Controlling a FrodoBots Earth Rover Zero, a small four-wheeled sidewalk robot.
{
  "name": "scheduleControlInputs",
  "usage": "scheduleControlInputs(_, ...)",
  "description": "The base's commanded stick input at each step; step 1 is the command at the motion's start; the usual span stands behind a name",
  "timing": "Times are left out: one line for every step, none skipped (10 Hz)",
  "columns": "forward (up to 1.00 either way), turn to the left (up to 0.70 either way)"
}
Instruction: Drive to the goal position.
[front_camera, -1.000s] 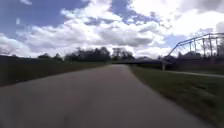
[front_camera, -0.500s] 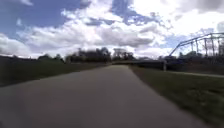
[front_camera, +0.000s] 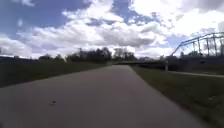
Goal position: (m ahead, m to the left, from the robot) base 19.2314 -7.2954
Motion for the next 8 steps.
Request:
scheduleControlInputs(1.0, 0.0)
scheduleControlInputs(1.0, 0.0)
scheduleControlInputs(1.0, 0.0)
scheduleControlInputs(1.0, 0.0)
scheduleControlInputs(1.0, 0.0)
scheduleControlInputs(1.0, 0.0)
scheduleControlInputs(1.0, 0.0)
scheduleControlInputs(1.0, 0.0)
